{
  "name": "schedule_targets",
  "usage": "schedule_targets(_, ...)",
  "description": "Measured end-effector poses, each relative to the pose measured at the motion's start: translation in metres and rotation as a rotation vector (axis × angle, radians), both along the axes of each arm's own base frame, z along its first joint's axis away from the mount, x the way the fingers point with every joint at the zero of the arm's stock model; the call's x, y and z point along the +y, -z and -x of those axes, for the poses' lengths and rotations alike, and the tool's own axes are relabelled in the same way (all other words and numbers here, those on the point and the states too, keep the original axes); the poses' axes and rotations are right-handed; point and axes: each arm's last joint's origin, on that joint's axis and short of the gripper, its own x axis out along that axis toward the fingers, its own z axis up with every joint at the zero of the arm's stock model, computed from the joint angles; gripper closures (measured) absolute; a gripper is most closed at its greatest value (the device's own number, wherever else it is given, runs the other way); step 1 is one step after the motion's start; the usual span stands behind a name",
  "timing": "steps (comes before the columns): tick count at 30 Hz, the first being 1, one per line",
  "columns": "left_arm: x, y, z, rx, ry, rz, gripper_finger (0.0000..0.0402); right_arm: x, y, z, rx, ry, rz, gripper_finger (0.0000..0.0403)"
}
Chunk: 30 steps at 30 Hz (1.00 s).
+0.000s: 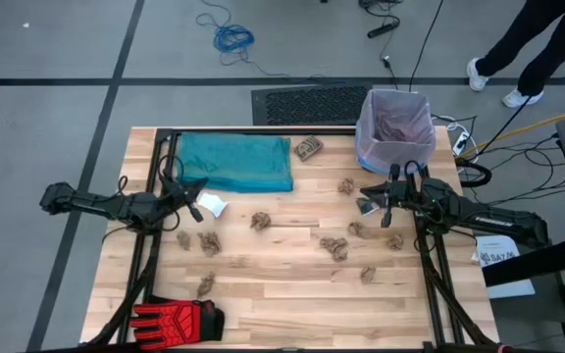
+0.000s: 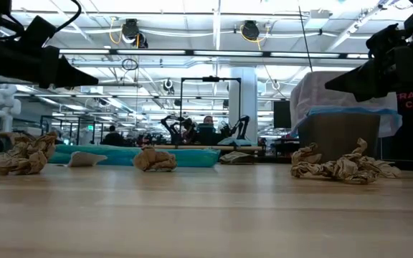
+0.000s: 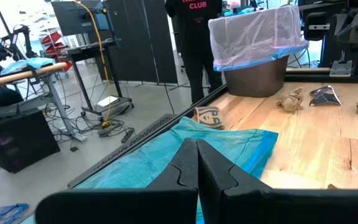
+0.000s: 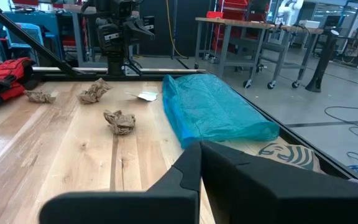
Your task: Place trash/remove bag and relplace
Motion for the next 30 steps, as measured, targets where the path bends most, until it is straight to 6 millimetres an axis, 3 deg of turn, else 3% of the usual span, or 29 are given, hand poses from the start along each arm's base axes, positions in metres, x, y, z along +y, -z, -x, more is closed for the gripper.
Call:
schedule_targets(23, 0.0000, 0.0000, 0.0000, 0.000, 0.000, 0.000, 0.0401, 0.0000, -0.0001, 0.0000, -0.001, 0.000, 0.000, 0.0403)
schedule_targets(30, 0.0000, -0.0001, 0.0000, 0.000, 0.000, 0.000, 0.0401, 0.0000, -0.0074, -0.0003, -0.076, 0.000, 0.012, 0.0403)
